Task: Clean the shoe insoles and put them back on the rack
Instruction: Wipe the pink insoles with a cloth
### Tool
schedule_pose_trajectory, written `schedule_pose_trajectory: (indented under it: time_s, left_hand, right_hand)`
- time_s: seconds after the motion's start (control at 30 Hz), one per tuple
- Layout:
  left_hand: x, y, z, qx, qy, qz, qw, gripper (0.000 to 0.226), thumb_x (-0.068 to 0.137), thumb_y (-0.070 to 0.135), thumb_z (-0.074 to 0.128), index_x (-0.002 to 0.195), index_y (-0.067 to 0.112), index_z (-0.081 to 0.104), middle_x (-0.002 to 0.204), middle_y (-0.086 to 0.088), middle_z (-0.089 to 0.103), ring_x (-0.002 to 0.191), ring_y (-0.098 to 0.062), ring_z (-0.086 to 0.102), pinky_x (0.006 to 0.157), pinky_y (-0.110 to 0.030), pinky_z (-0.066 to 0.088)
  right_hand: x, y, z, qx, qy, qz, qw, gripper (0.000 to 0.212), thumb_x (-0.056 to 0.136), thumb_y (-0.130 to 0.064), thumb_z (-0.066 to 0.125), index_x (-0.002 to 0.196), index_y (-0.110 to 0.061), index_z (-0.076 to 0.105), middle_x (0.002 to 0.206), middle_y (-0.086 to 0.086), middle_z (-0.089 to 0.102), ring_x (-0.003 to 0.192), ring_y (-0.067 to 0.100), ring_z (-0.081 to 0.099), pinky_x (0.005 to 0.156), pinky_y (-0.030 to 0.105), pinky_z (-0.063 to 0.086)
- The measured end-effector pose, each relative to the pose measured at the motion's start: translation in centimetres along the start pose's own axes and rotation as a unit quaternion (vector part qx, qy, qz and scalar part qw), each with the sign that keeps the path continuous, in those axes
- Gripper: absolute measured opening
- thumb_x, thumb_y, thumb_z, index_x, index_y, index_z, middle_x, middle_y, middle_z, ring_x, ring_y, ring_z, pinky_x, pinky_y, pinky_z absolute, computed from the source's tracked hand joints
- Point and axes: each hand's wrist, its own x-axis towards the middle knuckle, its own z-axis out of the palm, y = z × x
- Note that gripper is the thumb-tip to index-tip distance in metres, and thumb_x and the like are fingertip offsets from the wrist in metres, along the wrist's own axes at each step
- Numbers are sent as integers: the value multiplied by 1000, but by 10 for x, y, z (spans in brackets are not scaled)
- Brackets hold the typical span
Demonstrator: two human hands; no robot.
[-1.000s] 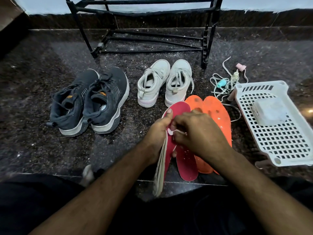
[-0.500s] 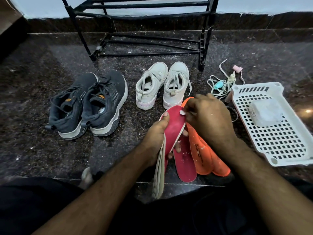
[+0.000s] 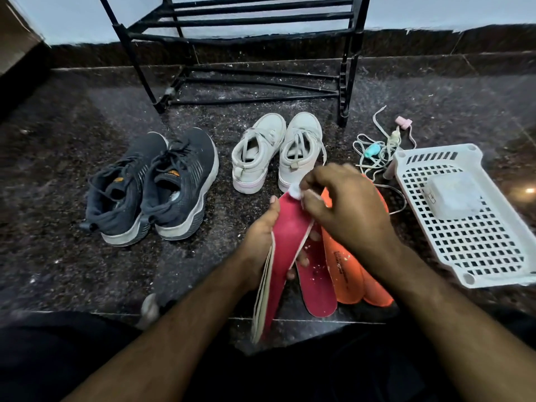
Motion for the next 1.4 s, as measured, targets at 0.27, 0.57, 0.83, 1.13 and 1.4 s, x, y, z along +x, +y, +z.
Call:
schedule_pose_trajectory:
  time_s: [0.27,0.57,0.83,1.13,1.4]
  left_hand:
    - [-2,3,0,-57,-25,-16,998,76,98,67,26,86,10,75,66,-17,66,48,-27,65,38,-34,53]
    - [0,6,-2,-106,-63,-7,992,68,98,62,33,93,12,79,82,-16,74,67,-29,72,57,-48,60]
    - [1,1,1,9,-13,-4,1000,68,103,55,30,85,15,81,77,-24,69,53,-32,65,48,-37,56]
    - [5,-5,0,55,2,0,998,77,101,65,26,73,15,78,62,-16,64,43,-26,57,43,-28,47]
    - [4,-2,3,17,17,0,1000,84,98,69,24,74,10,78,67,-24,65,41,-27,55,37,-25,45]
  right_hand:
    - [-10,-10,22,-117,-91,-24,989,17,82,-36,62,98,-30,62,96,-7,66,96,22,54,79,39,38]
    - [-18,-8,0,-70,-59,-93,991,17,86,-33,61,101,-28,68,89,-5,62,88,20,56,74,37,43]
    - [3,4,2,-177,-74,-4,982,18,84,-36,61,101,-31,64,96,-3,64,97,25,56,81,41,41]
    - [-9,-4,7,-176,-144,-62,972,17,84,-42,62,97,-36,70,92,-4,63,97,24,56,76,37,36]
    - [-10,-7,-2,-163,-100,-102,976,13,81,-39,67,89,-30,73,84,-2,62,86,26,57,72,39,45]
